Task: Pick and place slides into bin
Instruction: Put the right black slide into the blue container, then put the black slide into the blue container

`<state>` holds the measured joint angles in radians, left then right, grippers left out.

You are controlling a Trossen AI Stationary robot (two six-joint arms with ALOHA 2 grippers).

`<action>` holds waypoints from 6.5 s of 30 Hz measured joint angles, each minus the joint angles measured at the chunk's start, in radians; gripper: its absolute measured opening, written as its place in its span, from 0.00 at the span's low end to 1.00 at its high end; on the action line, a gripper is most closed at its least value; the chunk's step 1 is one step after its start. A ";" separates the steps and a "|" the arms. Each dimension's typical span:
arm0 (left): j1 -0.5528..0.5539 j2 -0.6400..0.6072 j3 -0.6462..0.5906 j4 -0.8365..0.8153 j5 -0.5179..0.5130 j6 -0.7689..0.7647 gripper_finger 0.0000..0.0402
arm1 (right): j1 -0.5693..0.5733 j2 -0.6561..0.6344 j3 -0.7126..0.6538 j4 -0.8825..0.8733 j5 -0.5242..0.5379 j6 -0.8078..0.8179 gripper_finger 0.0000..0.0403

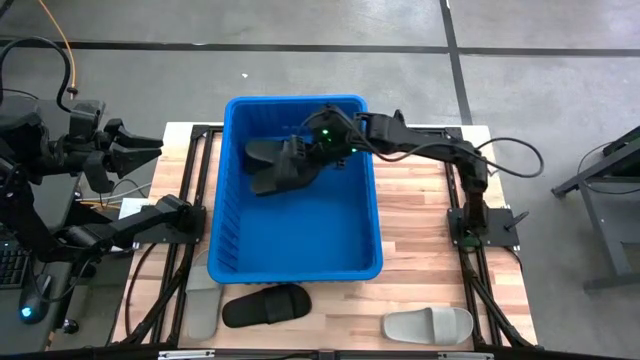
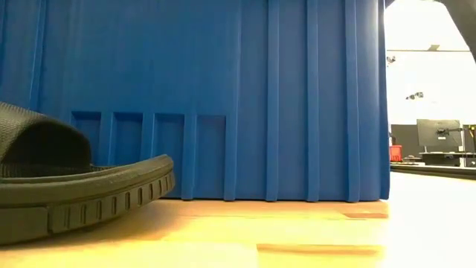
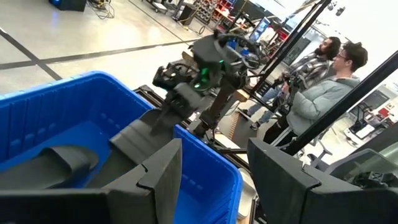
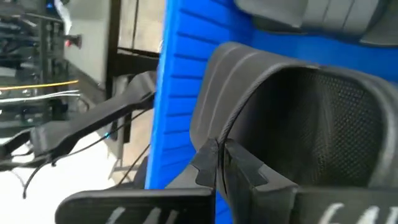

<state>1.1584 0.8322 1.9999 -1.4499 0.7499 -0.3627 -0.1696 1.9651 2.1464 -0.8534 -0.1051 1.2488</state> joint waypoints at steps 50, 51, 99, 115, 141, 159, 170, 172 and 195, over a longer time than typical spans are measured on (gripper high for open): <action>0.000 0.000 0.000 -0.053 0.002 -0.001 0.43 | -0.067 0.395 -0.002 -0.072 -0.202 0.003 0.00; 0.000 0.000 0.000 -0.056 0.002 -0.001 0.43 | -0.065 0.395 -0.002 -0.072 -0.201 0.003 0.00; 0.000 0.000 0.000 -0.064 -0.011 0.026 0.43 | 0.007 0.284 0.179 -0.311 -0.254 -0.305 0.56; 0.000 0.000 0.000 -0.073 -0.010 0.044 0.43 | 0.378 0.106 0.182 -0.185 -0.031 -0.173 0.56; 0.000 0.000 0.000 -0.096 -0.003 0.052 0.43 | 0.905 0.191 0.177 -0.098 0.597 0.436 0.56; 0.000 0.000 0.000 -0.098 -0.003 0.047 0.43 | 0.902 0.435 0.177 0.103 0.415 0.478 0.56; 0.000 0.000 0.000 -0.098 -0.003 0.014 0.43 | 0.810 0.467 0.103 0.308 0.314 0.204 0.53; 0.000 0.000 0.000 -0.102 -0.003 0.014 0.43 | 0.809 0.467 0.062 0.354 0.321 0.183 0.53; 0.000 -0.003 0.000 -0.121 -0.044 -0.010 0.43 | 0.950 0.050 -0.911 1.493 0.734 0.159 0.51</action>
<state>1.1587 0.8288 1.9995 -1.5713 0.7059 -0.3729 0.7809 2.0153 1.2357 0.6400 0.6291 1.4079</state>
